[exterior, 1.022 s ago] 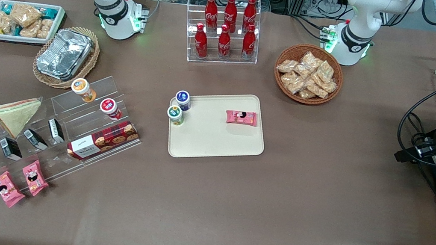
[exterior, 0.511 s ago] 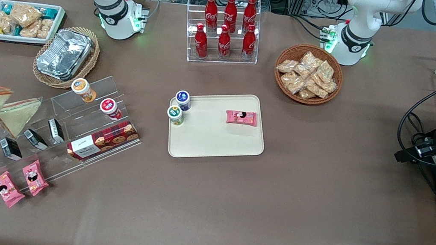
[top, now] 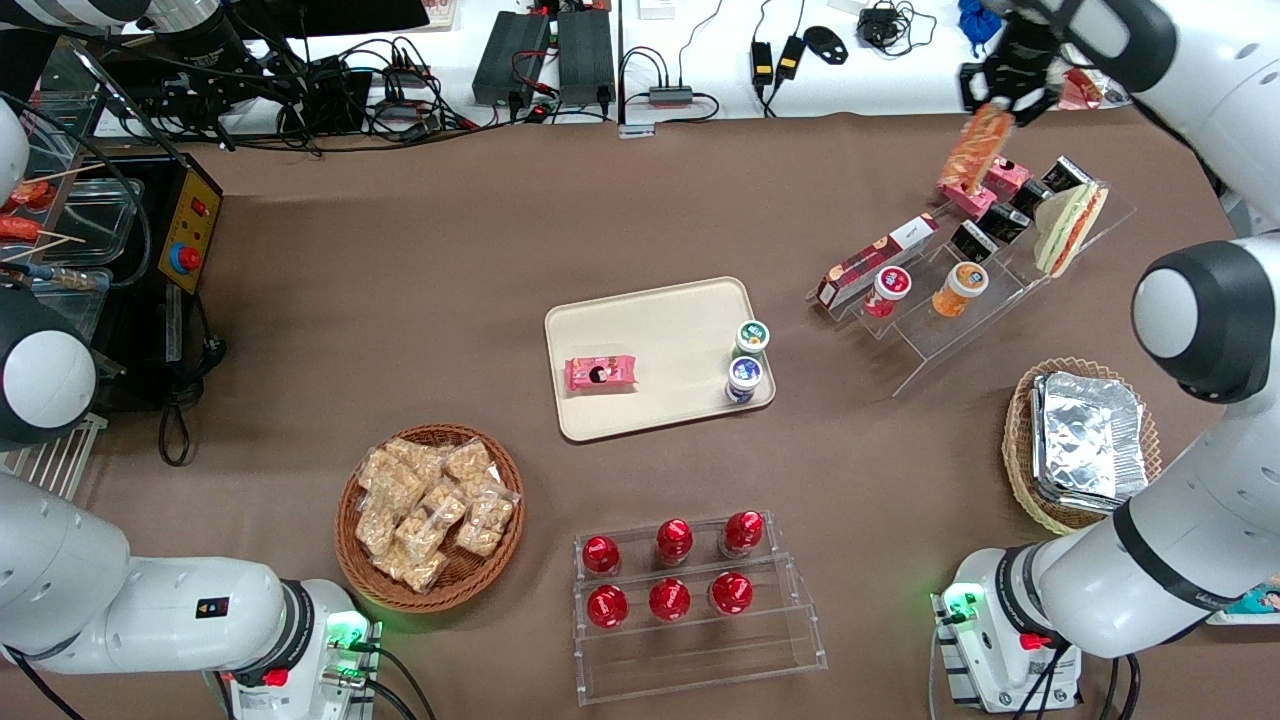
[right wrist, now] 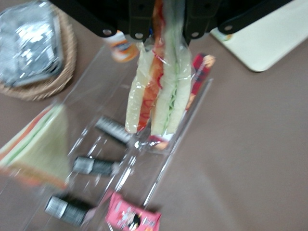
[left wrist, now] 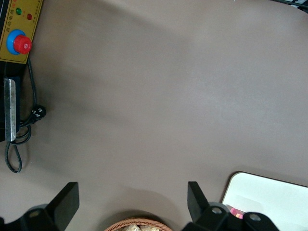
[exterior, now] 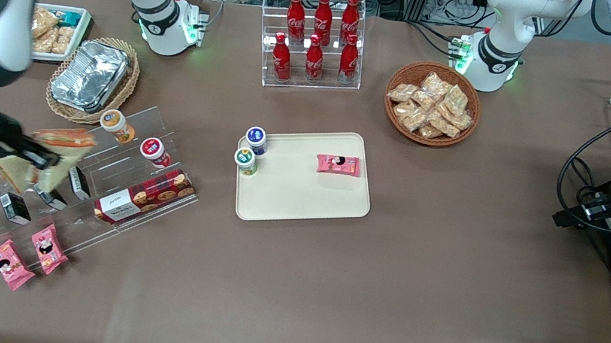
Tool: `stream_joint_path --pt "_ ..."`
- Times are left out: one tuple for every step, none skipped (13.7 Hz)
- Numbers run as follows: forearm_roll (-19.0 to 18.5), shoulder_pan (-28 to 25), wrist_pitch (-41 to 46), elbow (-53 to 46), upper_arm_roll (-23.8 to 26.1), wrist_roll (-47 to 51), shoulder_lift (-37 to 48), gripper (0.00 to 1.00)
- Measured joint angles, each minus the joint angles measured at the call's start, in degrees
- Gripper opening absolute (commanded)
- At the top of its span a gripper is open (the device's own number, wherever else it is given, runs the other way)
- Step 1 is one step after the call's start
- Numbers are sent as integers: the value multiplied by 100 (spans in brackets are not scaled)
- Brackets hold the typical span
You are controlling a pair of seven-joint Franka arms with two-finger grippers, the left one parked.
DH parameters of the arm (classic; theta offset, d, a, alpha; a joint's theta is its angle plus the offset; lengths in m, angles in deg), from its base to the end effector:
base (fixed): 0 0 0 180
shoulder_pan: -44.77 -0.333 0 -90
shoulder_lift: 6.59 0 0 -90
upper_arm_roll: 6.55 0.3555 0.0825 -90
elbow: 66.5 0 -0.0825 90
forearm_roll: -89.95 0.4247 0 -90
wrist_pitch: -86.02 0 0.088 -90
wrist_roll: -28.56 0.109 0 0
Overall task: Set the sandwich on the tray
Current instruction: 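Lift the sandwich and carry it toward the cream tray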
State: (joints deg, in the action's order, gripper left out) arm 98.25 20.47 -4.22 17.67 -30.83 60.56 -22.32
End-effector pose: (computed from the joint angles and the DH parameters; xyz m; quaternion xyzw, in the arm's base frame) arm 0.6714 0.0501 0.5525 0.9580 -0.2772 -0.0737 0.0045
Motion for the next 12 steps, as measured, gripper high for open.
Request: stream_joint_path --pt "39 -273 -33 0 5 542 -5 0" --pt "132 -544 -157 0 7 1107 -21 0" --pt "236 -800 -331 2 9 1664 -58 0" --pt "303 -1030 -496 5 12 2153 -117 0" --pt "364 -1344 -737 9 14 2748 -242 0" --pt "411 -1558 -969 13 15 3200 -362 0" --pt "439 -1769 -1231 18 17 3635 -500 0" --pt "471 -1965 -1514 33 18 4020 -645 0" --pt "565 -2136 -1819 66 19 4381 -789 0" --pt "686 -2272 -2120 111 19 4704 -928 0" --pt "747 -2393 -2379 150 21 4994 -1074 0" --pt "773 -2526 -2602 173 20 5261 -1235 0"
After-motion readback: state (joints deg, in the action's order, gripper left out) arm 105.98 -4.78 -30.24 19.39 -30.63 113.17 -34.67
